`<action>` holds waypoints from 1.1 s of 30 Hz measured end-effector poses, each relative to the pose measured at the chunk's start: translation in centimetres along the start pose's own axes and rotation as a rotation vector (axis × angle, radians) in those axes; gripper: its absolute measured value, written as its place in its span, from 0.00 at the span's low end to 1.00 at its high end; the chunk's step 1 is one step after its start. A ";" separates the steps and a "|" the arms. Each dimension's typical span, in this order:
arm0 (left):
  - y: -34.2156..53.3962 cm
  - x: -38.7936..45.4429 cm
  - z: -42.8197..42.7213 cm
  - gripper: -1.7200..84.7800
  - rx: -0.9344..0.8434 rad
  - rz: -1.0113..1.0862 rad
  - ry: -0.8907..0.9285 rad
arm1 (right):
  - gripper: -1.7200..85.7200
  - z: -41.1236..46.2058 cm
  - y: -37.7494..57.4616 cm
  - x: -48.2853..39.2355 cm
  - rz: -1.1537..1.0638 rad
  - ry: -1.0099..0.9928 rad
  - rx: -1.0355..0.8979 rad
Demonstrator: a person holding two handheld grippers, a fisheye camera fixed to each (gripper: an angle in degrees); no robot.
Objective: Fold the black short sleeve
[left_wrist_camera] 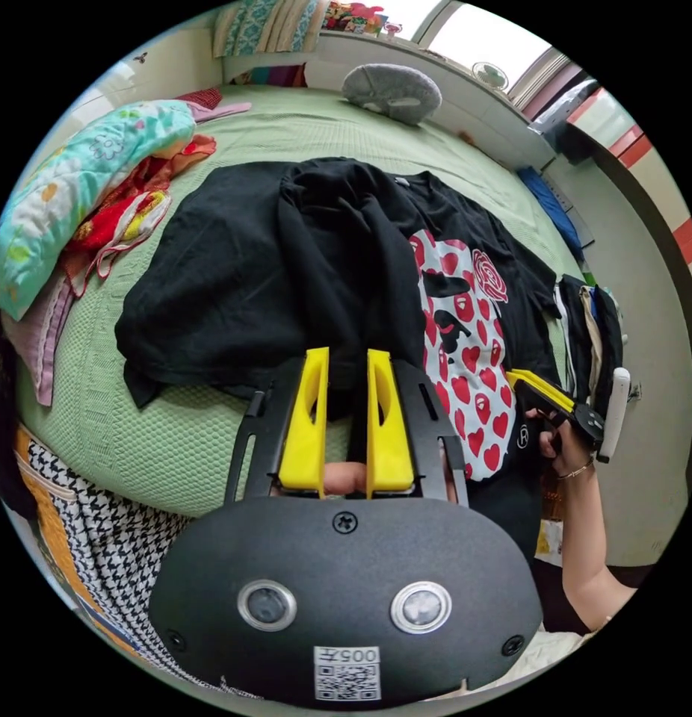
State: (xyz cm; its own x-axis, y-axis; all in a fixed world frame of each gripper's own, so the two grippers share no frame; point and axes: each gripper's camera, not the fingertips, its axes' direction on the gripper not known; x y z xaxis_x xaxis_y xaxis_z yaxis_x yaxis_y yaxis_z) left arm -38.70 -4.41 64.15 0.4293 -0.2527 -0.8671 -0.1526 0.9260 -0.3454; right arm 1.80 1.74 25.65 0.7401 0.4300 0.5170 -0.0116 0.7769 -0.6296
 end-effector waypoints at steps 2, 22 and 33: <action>-0.3 -0.3 -0.9 0.07 0.018 0.007 -0.011 | 0.05 0.3 0.1 0.0 0.003 -0.008 0.002; -8.5 -9.2 -13.4 0.03 0.111 -0.092 -0.326 | 0.05 2.2 1.0 -0.6 -0.012 0.001 0.007; -5.0 -10.3 -12.4 0.04 0.145 -0.072 -0.219 | 0.05 2.4 1.7 -0.5 -0.032 0.013 -0.010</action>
State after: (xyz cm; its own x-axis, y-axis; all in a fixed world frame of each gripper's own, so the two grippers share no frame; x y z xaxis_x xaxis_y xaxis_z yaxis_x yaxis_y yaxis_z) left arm -53.35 -9.94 70.39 0.6188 -0.2674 -0.7386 0.0074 0.9422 -0.3349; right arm -0.22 3.94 25.73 0.7484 0.3988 0.5299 0.0191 0.7857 -0.6183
